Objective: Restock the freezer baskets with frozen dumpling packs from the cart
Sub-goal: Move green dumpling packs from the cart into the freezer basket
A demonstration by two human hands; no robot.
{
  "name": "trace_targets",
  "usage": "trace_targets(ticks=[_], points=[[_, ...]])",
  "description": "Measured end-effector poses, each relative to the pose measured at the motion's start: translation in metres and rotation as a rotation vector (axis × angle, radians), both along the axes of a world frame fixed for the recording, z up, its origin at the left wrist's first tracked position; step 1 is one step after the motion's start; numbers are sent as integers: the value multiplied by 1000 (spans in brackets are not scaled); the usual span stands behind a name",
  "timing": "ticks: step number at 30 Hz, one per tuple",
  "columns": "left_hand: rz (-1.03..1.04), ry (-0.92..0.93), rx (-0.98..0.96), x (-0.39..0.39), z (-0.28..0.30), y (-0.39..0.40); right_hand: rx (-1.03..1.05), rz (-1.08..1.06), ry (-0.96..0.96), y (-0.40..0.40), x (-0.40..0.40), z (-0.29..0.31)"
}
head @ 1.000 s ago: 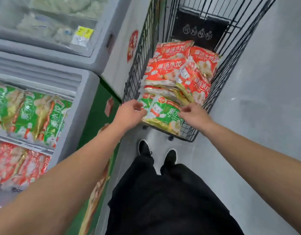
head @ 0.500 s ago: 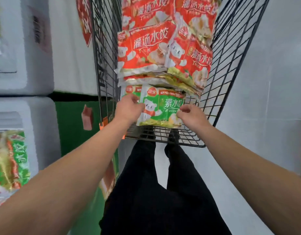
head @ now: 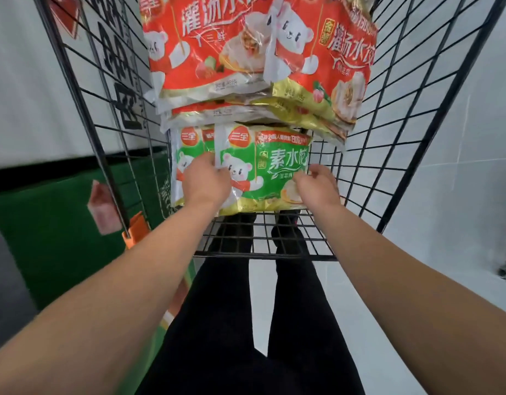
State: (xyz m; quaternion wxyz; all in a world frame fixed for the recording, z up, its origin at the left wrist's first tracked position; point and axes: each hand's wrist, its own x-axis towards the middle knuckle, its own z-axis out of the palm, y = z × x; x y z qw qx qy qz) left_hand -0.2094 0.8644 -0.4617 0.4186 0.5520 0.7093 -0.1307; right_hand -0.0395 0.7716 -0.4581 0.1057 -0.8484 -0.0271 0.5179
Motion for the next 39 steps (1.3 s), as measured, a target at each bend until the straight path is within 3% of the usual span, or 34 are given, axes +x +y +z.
trace_targets(ticks=[5,9,16,26,33,39], points=[[-10,96,90,-31,-2,9,-64,-252,98,16,-8,-25],[215,187,107,-44,-8,3,-53,-353,145,15,-11,-38],[541,-48,33,-35,-13,10,52,-376,17,4,-6,-32],[722,-199,26,-39,72,-20,185,-109,-64,14,2,66],[830,-368,179,-37,170,-42,357,-123,-67,-8,23,159],[943,-583,146,-49,218,-70,549,-133,-28,-22,47,222]])
